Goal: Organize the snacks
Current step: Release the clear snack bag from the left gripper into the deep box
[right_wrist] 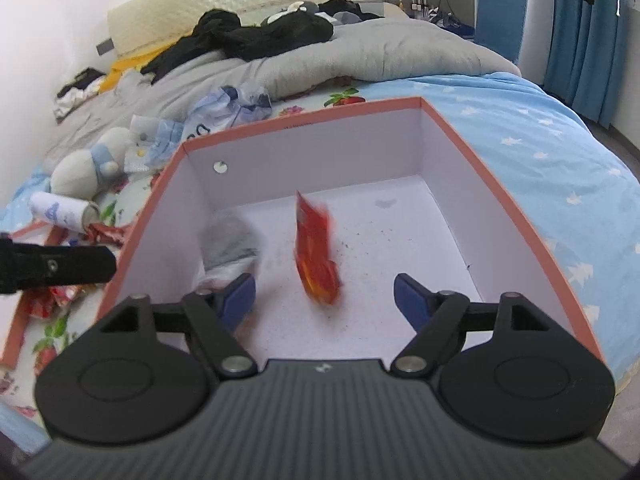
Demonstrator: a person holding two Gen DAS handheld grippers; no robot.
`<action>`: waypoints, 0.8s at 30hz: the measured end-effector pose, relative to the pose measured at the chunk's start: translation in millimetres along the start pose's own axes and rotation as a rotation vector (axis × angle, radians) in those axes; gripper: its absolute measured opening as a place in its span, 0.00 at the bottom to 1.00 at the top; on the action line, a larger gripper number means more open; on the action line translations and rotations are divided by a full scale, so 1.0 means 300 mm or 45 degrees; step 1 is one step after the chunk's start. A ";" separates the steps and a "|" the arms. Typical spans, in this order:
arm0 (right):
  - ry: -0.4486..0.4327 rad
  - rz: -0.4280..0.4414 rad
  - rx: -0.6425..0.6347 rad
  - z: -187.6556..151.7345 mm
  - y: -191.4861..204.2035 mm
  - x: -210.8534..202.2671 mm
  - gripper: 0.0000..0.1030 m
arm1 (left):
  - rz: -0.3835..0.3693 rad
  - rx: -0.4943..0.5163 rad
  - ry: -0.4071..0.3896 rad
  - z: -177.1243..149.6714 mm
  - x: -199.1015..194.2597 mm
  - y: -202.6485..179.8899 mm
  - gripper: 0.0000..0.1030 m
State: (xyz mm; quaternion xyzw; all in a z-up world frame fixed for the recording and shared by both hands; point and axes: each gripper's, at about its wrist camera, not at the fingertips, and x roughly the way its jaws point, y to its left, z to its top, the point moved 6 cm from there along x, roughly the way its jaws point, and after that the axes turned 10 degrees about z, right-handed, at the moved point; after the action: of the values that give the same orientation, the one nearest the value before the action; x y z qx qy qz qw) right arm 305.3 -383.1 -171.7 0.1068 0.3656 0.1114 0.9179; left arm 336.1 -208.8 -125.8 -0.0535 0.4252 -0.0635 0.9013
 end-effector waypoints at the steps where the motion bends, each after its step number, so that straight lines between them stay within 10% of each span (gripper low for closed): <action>1: -0.017 0.002 0.007 0.008 0.004 -0.016 0.76 | -0.001 0.000 -0.014 0.006 -0.017 0.003 0.66; 24: -0.367 0.183 -0.138 0.100 0.378 -0.293 0.76 | 0.068 -0.012 -0.382 0.001 -0.455 0.217 0.66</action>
State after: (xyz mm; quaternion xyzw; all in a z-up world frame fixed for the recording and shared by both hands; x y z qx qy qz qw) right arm 249.7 -303.2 -62.1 0.0979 0.2151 0.1797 0.9549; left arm 254.8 -122.7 -31.5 -0.0553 0.2873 -0.0288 0.9558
